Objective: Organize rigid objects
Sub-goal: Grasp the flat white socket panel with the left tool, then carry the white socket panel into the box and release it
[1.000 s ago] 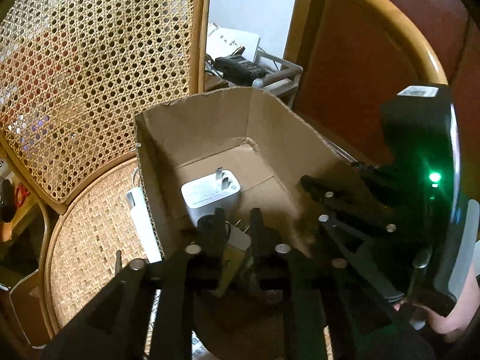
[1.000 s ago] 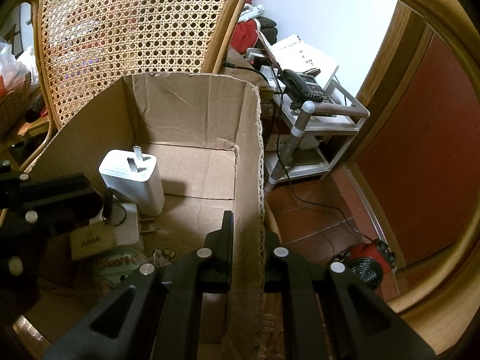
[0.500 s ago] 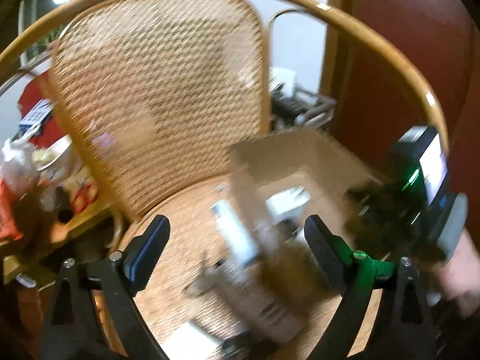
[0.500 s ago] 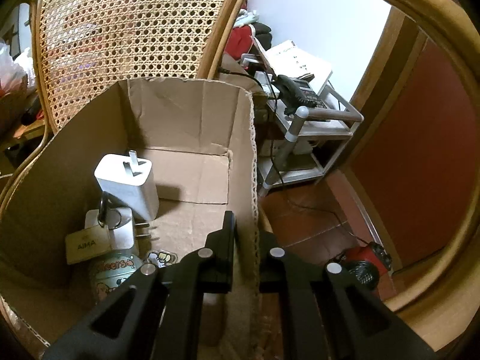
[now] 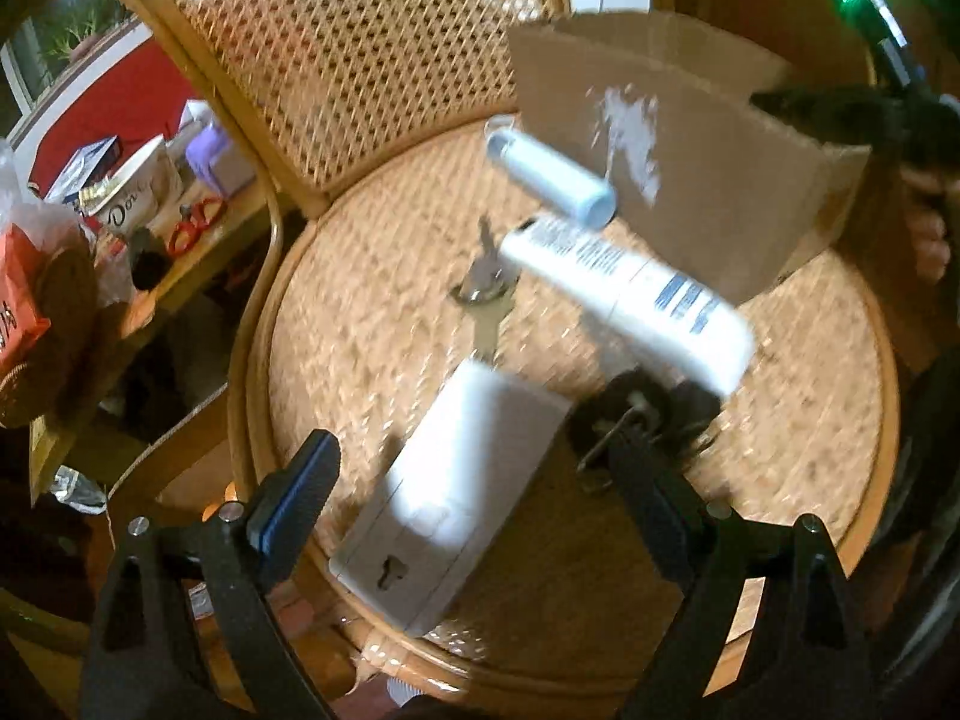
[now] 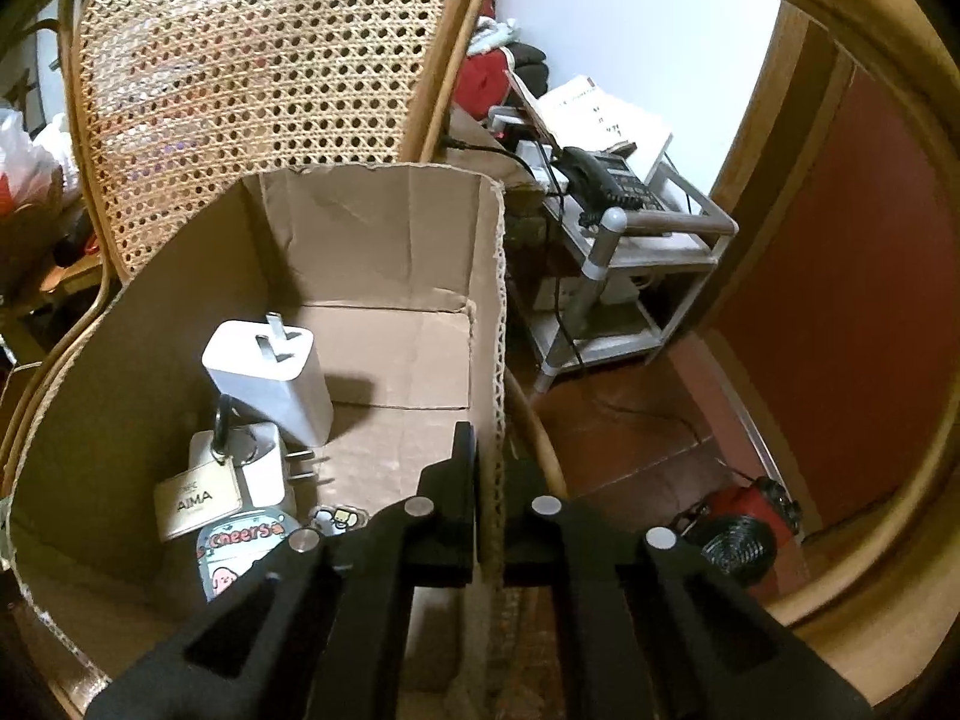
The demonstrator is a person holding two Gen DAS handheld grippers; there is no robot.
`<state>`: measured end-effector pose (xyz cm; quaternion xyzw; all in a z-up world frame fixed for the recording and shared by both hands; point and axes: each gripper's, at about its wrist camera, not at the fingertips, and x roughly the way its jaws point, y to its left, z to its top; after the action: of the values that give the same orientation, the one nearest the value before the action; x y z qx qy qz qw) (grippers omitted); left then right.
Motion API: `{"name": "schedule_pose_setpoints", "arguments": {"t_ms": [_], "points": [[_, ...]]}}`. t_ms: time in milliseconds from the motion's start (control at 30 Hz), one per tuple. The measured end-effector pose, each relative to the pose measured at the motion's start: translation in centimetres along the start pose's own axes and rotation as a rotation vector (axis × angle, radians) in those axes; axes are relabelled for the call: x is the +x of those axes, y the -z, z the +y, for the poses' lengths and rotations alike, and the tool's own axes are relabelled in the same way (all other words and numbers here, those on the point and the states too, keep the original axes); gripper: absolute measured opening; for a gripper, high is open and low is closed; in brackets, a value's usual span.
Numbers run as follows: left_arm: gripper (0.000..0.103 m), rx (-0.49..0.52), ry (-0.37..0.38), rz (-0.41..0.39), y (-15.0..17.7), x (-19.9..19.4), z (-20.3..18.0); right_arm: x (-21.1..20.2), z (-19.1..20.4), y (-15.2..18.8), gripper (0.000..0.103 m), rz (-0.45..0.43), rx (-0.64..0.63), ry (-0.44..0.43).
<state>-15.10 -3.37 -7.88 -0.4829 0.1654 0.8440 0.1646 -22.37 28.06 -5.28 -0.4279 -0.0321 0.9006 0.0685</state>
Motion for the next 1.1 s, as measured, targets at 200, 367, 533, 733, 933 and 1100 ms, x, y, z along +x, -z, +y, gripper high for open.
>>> {"name": "schedule_pose_setpoints", "arguments": {"t_ms": [200, 367, 533, 733, 933, 1100], "points": [[0.091, -0.052, 0.064, 0.045, 0.7, 1.1, 1.5, -0.5, -0.4, 0.1, 0.004, -0.015, 0.024, -0.028], [0.051, -0.073, 0.089, 0.057, 0.9, 1.2, 2.0, -0.8, -0.4, 0.2, 0.004, -0.03, 0.029, -0.044], [0.047, -0.121, 0.131, 0.038, 0.7, 0.6, 2.6, -1.3, -0.4, 0.0, 0.004, -0.046, 0.031, -0.06], [0.047, -0.172, 0.137, -0.061, -1.0, -2.4, 3.5, -1.0, -0.4, -0.1, 0.004, -0.035, 0.04, -0.07], [0.047, -0.149, 0.231, -0.172, -5.1, -5.8, 2.0, -0.8, -0.4, -0.1, 0.003, -0.031, 0.036, -0.065], [0.047, -0.11, 0.311, -0.234, -8.0, -7.0, -0.6, -0.6, -0.2, 0.0, 0.003, -0.023, 0.023, -0.054]]}}
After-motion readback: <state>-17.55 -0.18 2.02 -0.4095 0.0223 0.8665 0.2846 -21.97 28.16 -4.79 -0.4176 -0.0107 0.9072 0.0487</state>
